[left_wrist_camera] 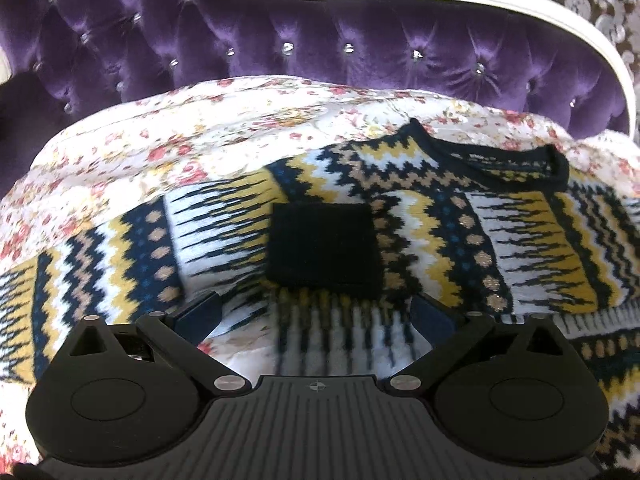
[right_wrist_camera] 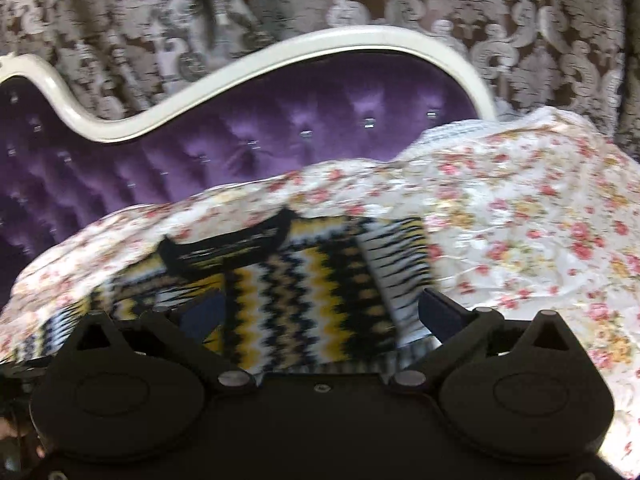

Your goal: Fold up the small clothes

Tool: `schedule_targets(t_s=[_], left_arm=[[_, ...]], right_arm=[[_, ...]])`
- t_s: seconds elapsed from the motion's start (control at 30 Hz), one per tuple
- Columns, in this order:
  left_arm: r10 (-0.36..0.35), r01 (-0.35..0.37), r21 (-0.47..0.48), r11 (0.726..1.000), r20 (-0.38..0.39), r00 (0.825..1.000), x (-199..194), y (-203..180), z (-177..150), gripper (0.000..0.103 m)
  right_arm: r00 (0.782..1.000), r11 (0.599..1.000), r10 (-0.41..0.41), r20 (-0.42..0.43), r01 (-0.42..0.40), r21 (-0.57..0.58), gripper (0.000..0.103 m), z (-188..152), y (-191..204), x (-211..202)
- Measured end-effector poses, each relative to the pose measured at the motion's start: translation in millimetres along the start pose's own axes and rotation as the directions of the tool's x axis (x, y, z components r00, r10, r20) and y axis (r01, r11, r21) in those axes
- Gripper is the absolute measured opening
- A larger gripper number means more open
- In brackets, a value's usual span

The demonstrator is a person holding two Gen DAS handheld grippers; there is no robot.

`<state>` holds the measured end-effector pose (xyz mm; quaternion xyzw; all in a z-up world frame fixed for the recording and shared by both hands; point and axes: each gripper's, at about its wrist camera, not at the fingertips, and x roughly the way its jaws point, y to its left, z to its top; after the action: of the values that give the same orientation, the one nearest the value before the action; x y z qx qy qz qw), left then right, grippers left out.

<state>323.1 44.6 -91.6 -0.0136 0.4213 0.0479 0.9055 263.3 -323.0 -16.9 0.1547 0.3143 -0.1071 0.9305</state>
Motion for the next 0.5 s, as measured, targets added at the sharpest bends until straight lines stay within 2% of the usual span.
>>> schedule_targets(t_s=[0.23,0.5], left_arm=[[0.001,0.001,-0.055,0.999,0.032,0.999,-32,54,-3,0.102],[0.047,-0.043,-0.149,0.988,0.023,0.999,-64,148,-21,0.102]], right_arm=[[0.998,0.998,0.06,-0.025,-0.061,-0.03,0.103,-6,17,-2],[0.997,0.997,0.071,-0.03,-0.072,-0.033,0.103,-8,21,-4]])
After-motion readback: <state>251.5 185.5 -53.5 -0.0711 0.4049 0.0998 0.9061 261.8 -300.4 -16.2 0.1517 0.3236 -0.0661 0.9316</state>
